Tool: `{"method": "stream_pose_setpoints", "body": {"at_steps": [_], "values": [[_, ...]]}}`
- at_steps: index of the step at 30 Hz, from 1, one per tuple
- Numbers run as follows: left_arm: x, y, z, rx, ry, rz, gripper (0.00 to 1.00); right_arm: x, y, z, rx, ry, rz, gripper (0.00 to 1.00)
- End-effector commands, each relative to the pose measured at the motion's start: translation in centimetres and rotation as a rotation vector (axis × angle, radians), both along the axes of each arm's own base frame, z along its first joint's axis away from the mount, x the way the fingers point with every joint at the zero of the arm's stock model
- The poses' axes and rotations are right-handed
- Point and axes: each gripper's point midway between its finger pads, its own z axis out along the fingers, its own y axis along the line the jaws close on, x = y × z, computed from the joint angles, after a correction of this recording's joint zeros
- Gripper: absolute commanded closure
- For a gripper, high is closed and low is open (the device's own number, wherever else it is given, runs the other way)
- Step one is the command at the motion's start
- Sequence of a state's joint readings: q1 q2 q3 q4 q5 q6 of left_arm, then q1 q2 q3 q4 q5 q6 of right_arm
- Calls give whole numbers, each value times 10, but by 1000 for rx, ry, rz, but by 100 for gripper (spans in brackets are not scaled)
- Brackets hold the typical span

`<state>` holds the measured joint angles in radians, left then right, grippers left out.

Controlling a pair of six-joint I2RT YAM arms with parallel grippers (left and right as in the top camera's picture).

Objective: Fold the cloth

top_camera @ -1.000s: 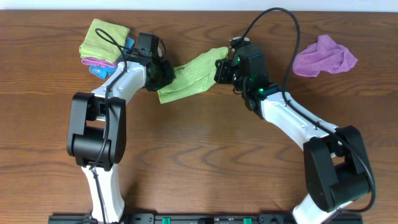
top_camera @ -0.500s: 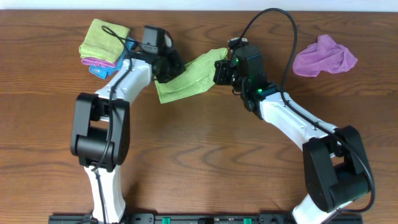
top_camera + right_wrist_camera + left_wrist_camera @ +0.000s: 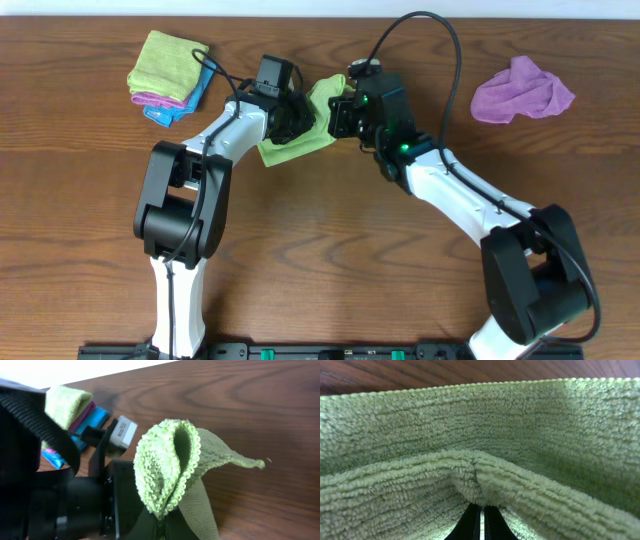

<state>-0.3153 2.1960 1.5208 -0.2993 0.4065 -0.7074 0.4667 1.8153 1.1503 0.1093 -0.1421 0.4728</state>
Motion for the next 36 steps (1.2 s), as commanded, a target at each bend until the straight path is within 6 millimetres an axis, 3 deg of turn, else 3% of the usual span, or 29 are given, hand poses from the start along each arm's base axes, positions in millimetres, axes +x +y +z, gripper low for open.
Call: {"method": "stream_pose_setpoints", "body": {"at_steps": [1,6,17,19,27,33,34,36], "values": [[8,5,1,17,-16,23,94,-6,21,14,-7,-46,68,99],[13,16,17,-11,-31,31,94,-18,40,13,-45,-70,127,99],[14,94,99,36,-136,75,94,-19,46,-2,-91,-76,135,99],[12,100,106,40,-139,81,94,-18,48,-6,-93,-77,140,99],[0,111,128,50,-150,85,94,-21,72,-39,-119,-59,196,99],[-5,112,131,53,-141,81,94,-32,112,-56,-158,-76,292,99],[-6,112,132,52,-140,81,94,-34,116,-58,-162,-73,302,98],[-7,114,134,51,-137,84,94,-41,124,-59,-170,-81,327,82]]}}
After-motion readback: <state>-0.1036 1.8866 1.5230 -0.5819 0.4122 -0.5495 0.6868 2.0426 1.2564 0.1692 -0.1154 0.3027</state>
